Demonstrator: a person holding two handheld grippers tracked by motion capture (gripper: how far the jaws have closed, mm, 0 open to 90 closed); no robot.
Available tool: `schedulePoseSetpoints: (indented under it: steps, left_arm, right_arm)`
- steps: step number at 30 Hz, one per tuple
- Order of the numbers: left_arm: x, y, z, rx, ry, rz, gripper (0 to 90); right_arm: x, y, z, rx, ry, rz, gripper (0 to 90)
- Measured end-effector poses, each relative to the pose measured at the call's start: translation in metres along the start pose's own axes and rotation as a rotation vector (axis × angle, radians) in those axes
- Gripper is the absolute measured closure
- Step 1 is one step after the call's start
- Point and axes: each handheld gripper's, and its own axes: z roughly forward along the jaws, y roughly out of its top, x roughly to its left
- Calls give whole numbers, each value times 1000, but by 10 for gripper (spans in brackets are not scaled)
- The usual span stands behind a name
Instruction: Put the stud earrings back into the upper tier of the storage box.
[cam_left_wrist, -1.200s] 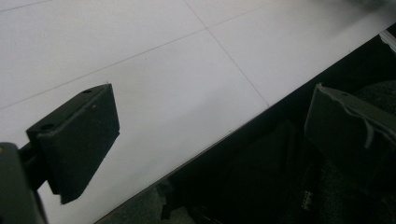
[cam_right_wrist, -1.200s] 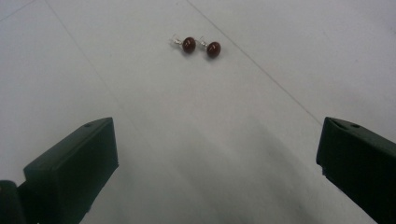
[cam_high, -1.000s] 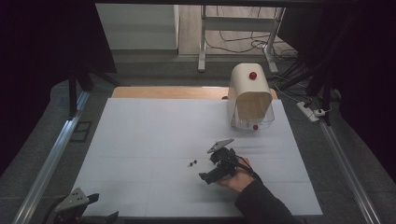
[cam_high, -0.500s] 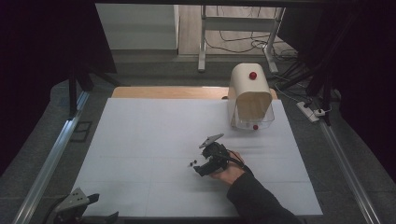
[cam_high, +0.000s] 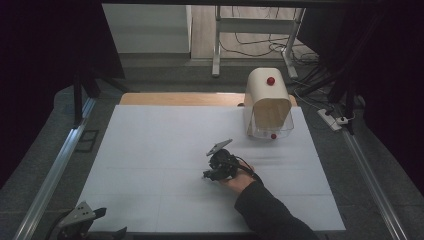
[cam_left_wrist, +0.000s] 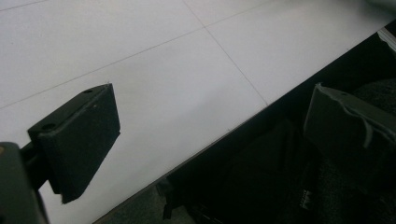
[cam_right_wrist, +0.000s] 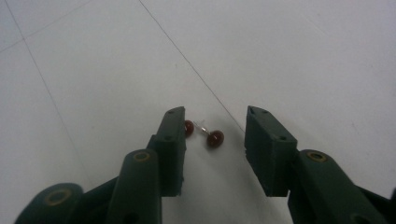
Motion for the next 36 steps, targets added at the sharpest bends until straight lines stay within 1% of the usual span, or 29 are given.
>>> schedulePoseSetpoints:
  steps: [3,7,9,14,19,27,36]
  left_arm:
    - [0,0,0,-2,-1,0,42]
    - [0,0,0,-1,-1,1,43]
    - [0,0,0,0,-2,1,42]
    - [0,0,0,0,-2,1,43]
    - [0,0,0,2,0,3,43]
    - [0,0,0,3,0,3,44]
    - [-1,0,0,3,0,5,45]
  right_arm:
    - [1,2,2,9,0,1,619]
    - [0,2,6,18,-2,-3,634]
    - [-1,2,7,13,2,-5,643]
    - [-2,3,11,26,13,-10,684]
    - [-1,3,12,28,-4,-30,737]
    - [1,3,11,40,-13,-46,749]
    - [1,3,10,43,-7,-27,750]
